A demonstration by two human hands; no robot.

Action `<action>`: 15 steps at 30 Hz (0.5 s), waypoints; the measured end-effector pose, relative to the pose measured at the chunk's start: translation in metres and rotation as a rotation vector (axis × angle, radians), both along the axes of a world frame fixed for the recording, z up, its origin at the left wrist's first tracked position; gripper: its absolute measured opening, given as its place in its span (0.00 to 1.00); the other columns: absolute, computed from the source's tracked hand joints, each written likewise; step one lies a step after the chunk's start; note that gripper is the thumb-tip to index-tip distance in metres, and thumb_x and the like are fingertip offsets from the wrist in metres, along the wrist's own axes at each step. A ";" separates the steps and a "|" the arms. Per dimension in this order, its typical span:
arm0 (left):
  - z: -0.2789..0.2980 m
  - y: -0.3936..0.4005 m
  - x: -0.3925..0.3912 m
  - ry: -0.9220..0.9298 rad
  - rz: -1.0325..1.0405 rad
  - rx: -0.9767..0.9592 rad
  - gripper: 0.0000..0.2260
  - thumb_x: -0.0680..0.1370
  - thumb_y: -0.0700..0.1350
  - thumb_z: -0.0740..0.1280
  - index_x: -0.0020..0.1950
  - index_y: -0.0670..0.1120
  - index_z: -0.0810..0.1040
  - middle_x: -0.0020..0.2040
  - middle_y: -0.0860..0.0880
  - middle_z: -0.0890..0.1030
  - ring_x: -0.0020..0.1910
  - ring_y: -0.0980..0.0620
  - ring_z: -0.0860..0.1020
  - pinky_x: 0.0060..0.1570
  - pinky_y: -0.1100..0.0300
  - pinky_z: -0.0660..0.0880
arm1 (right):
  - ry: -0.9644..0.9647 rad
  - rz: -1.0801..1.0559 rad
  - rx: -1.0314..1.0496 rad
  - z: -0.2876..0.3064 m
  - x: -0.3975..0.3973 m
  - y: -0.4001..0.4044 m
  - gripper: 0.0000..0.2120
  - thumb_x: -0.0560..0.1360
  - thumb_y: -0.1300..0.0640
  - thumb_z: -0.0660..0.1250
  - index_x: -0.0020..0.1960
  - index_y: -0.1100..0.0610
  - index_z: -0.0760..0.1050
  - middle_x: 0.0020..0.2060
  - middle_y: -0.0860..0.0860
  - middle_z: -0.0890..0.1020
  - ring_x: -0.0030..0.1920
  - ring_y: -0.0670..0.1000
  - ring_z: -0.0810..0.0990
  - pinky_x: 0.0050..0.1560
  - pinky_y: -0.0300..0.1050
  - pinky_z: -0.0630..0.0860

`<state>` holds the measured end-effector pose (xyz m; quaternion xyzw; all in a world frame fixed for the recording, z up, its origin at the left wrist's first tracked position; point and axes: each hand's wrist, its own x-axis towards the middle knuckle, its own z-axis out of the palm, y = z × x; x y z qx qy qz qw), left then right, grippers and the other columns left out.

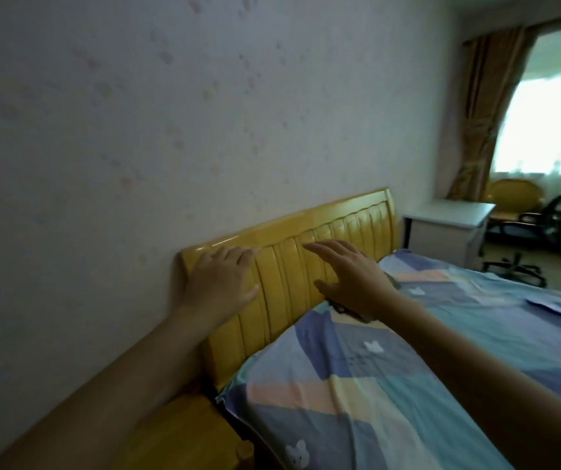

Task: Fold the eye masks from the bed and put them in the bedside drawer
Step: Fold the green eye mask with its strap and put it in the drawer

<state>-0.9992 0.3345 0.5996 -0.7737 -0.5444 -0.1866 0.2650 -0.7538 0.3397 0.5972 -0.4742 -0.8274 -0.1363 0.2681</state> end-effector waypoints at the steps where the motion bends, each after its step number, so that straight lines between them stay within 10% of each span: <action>1: 0.002 -0.005 0.009 0.001 -0.049 0.005 0.30 0.75 0.59 0.63 0.74 0.51 0.62 0.69 0.49 0.72 0.68 0.48 0.69 0.63 0.50 0.65 | 0.002 -0.042 0.000 0.000 0.008 -0.015 0.31 0.73 0.49 0.68 0.74 0.47 0.60 0.70 0.48 0.69 0.70 0.52 0.66 0.64 0.52 0.69; 15: 0.020 -0.146 0.218 0.061 -0.677 0.018 0.28 0.73 0.55 0.67 0.72 0.49 0.68 0.65 0.48 0.76 0.64 0.46 0.73 0.58 0.51 0.67 | -0.056 -0.650 0.000 0.002 0.186 -0.307 0.31 0.73 0.50 0.68 0.73 0.49 0.62 0.69 0.50 0.72 0.71 0.53 0.66 0.65 0.53 0.70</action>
